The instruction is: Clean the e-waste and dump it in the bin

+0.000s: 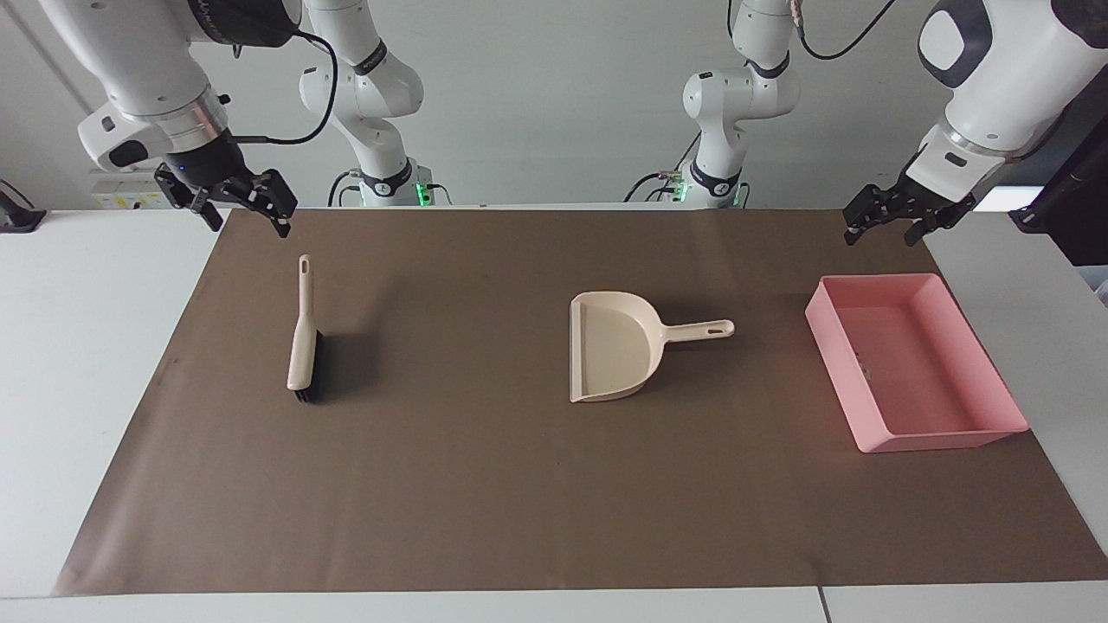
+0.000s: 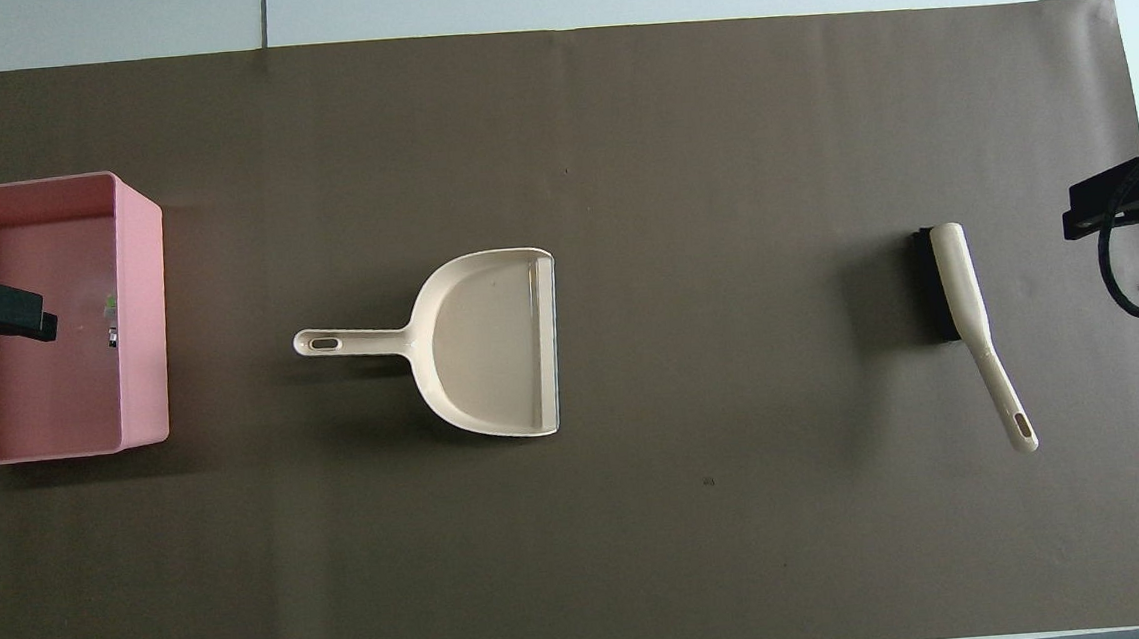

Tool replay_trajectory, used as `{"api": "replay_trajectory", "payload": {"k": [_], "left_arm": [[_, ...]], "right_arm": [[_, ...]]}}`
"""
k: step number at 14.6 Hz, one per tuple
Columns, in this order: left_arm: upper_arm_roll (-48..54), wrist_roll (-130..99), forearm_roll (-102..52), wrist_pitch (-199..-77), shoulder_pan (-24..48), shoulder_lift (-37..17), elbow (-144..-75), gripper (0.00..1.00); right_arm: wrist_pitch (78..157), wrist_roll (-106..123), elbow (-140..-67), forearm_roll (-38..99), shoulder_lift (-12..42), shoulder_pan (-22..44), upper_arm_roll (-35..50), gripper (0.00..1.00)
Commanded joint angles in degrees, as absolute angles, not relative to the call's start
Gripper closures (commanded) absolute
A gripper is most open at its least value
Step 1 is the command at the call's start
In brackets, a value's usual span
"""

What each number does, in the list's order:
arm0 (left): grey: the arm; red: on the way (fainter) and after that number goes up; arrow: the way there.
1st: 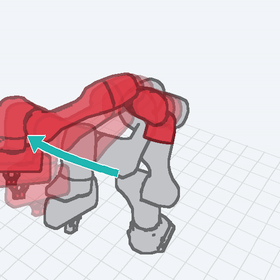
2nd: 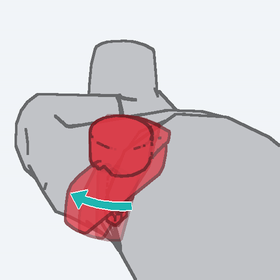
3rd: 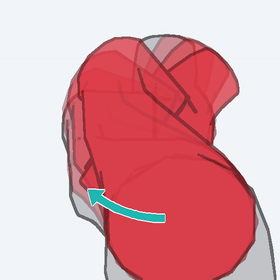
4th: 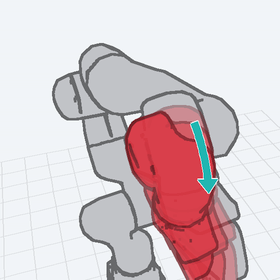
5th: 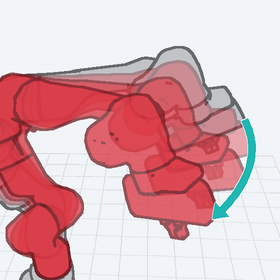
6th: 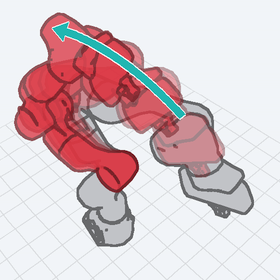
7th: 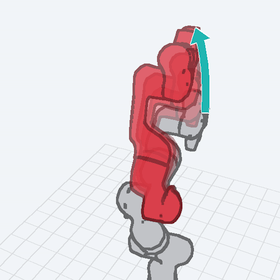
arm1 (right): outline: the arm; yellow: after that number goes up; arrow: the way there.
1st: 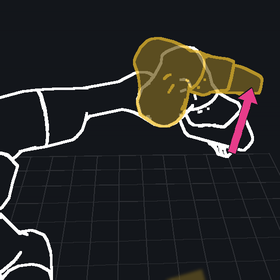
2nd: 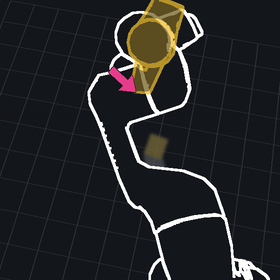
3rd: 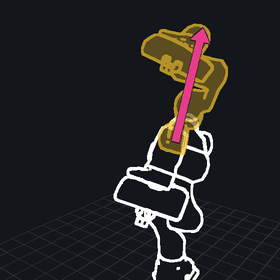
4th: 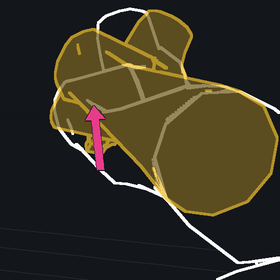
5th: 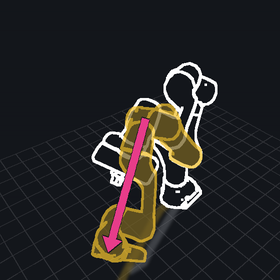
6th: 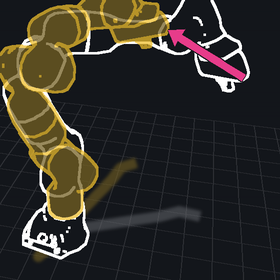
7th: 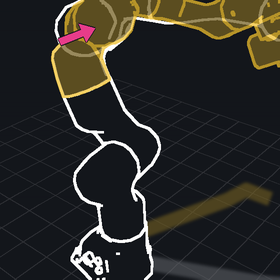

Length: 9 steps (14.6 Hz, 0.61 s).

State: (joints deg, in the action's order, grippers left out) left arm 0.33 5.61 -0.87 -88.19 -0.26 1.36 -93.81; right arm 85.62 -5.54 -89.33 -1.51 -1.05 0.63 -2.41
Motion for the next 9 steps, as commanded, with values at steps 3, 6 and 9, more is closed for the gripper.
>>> {"api": "replay_trajectory", "payload": {"k": [3,6,9], "left_arm": [[0.2,4.5,-1.4,-89.3,0.4,2.6,-95.1,0.02],[0.2,4.5,-1.4,-89.3,0.3,2.7,-95.4,0.02],[0.2,4.6,-1.4,-89.4,0.4,2.8,-95.4,0.02]], "right_arm": [[85.7,-4.6,-90.6,-1.1,-2.3,0.3,-2.3,0.01],[85.7,-4.6,-90.7,-1.1,-2.3,0.3,-2.3,0.01],[85.7,-4.6,-90.6,-1.1,-2.3,0.3,-2.3,0.01]]}}
